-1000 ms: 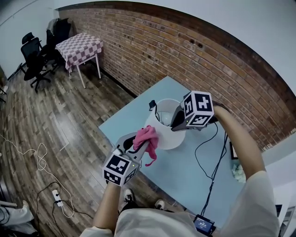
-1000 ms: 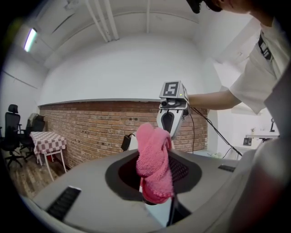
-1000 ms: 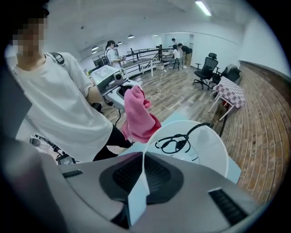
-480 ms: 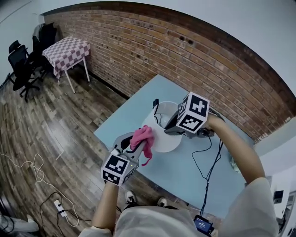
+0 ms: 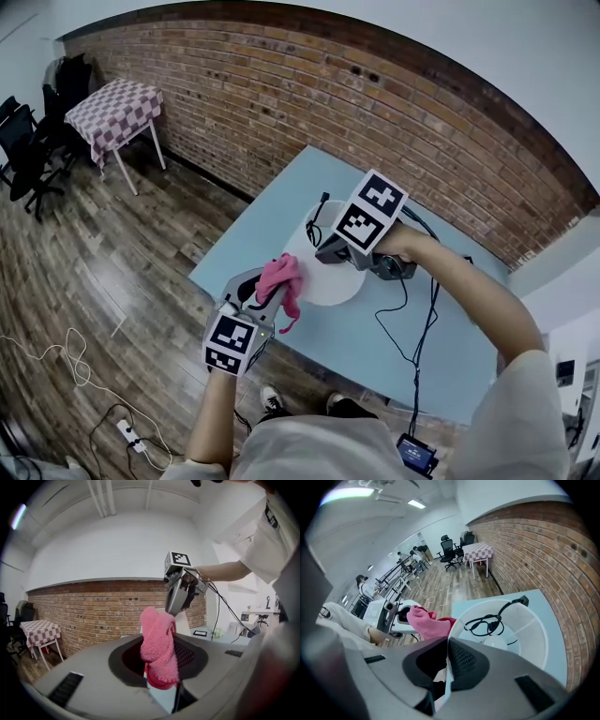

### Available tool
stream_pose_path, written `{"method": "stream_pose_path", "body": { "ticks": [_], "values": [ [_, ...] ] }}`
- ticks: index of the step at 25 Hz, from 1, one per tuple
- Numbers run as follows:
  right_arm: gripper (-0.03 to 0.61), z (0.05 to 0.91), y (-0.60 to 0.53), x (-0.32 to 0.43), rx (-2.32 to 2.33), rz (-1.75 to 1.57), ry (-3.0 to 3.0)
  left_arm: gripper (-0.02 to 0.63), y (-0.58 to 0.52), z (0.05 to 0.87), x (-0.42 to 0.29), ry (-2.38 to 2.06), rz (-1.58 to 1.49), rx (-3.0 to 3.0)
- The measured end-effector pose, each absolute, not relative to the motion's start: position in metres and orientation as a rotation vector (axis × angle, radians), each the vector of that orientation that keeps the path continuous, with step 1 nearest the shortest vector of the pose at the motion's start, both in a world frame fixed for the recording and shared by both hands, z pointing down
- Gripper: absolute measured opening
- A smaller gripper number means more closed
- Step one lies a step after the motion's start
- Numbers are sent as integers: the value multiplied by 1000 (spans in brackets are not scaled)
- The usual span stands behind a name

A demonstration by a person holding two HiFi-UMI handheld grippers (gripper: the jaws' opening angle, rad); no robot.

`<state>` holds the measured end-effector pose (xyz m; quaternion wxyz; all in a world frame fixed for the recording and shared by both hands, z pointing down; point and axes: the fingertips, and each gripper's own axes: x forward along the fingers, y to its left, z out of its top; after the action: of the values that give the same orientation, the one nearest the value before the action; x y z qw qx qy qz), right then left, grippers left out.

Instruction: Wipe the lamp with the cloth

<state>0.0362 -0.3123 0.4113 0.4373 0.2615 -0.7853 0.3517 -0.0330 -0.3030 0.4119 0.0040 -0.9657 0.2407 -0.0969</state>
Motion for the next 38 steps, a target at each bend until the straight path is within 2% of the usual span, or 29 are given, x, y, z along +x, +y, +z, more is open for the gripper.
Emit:
{"method": "stream_pose_path", "body": {
  "ticks": [10, 13, 26, 33, 38],
  "values": [
    [21, 413, -312, 16, 695, 1278, -1871, 138, -309, 416, -61, 782, -275, -3030],
    [25, 413, -315, 15, 719, 1299, -1860, 138, -311, 417, -65, 783, -272, -3027],
    [77, 415, -307, 30, 600, 613, -1759, 138, -306, 416, -64, 786, -257, -3028],
    [114, 407, -298, 27, 428, 380, -1856, 138, -301, 421, -61, 846, -291, -3018],
    [114, 389, -278, 52, 259, 172, -1882, 138, -291, 420, -53, 917, -302, -3001]
  ]
}}
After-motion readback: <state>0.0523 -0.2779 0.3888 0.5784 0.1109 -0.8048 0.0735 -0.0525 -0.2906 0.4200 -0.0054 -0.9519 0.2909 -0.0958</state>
